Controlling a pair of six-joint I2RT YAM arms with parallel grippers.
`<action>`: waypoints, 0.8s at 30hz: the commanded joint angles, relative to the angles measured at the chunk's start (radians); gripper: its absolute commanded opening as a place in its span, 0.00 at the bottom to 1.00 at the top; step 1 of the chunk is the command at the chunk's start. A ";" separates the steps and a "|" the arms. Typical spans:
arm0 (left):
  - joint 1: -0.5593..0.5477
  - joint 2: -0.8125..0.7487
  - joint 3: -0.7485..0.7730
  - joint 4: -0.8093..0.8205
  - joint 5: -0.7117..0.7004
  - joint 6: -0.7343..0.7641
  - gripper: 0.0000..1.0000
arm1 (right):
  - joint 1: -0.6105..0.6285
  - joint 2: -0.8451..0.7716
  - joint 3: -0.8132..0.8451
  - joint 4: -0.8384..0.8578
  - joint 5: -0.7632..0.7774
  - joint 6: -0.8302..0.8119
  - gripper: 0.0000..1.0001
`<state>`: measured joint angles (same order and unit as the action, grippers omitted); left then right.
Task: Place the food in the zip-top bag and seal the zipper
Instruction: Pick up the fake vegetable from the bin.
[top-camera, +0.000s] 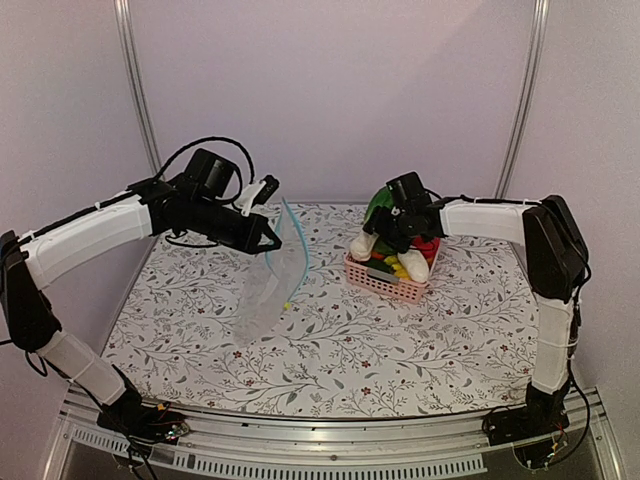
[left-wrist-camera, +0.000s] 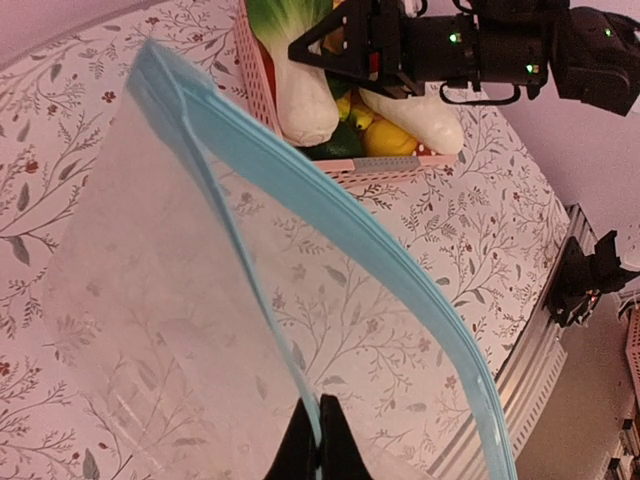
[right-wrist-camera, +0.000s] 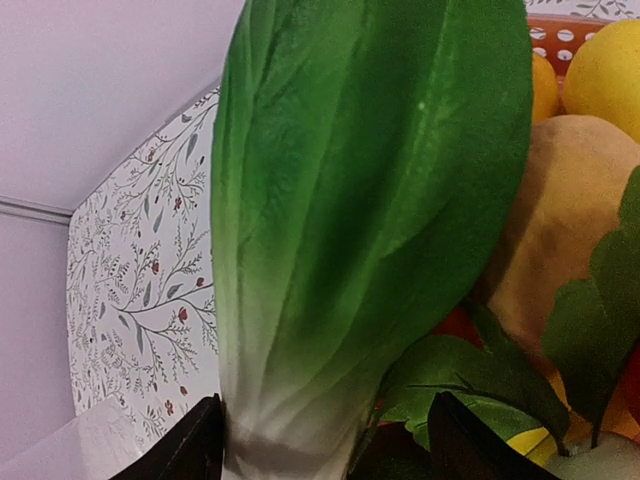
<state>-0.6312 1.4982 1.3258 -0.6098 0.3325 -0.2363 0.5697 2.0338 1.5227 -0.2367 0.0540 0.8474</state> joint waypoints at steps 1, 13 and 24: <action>0.026 -0.009 -0.014 0.017 0.022 -0.009 0.00 | -0.008 0.065 0.057 0.047 -0.042 0.036 0.67; 0.049 -0.012 -0.016 0.023 0.049 -0.021 0.00 | -0.008 0.114 0.083 0.089 -0.078 0.080 0.46; 0.067 -0.012 -0.019 0.032 0.053 -0.027 0.00 | -0.008 0.050 0.045 0.125 -0.083 0.081 0.30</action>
<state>-0.5846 1.4982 1.3251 -0.5949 0.3779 -0.2584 0.5663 2.1162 1.5784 -0.1497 -0.0101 0.9260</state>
